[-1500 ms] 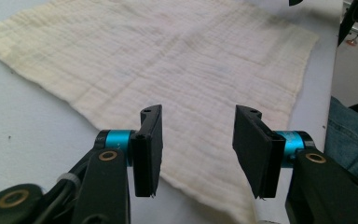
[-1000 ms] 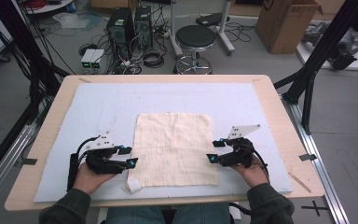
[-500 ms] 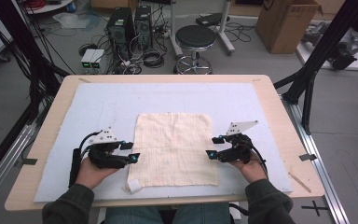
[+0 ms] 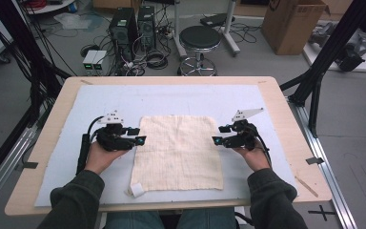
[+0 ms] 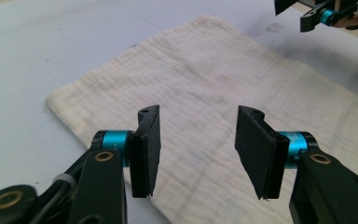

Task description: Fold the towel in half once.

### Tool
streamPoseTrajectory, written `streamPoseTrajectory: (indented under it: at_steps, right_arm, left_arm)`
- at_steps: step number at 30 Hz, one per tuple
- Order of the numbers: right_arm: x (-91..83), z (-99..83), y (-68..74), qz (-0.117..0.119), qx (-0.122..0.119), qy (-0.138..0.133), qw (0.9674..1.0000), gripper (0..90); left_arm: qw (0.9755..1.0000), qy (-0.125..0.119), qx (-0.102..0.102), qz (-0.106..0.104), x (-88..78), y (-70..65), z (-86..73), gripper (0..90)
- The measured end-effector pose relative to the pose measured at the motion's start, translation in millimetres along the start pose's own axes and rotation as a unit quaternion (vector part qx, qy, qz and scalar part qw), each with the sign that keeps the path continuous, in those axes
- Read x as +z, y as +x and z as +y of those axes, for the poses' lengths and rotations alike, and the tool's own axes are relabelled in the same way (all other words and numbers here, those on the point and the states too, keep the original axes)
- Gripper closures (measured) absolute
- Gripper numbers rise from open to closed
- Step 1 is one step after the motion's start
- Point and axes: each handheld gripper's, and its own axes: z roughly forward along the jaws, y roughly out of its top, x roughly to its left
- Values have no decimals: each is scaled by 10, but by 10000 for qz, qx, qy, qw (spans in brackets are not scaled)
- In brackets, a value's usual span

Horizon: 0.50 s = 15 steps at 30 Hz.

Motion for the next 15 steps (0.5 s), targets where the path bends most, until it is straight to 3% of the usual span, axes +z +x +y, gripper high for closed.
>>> streamPoseTrajectory:
  at_steps: [5,8,12,15]
  right_arm:
    - [43,154,-110,-143,29,125,9998,423]
    - [74,226,-195,-246,84,143,9996,464]
    - [120,274,-329,-370,254,136,9989,520]
    - [168,300,-412,-432,367,138,9983,551]
  left_arm:
    - [9992,-154,-187,318,71,159,68,534]
    - [9986,20,-202,496,146,242,121,554]
    - [9972,-84,-356,653,228,348,174,576]
    - [9958,1,-460,788,304,433,175,605]
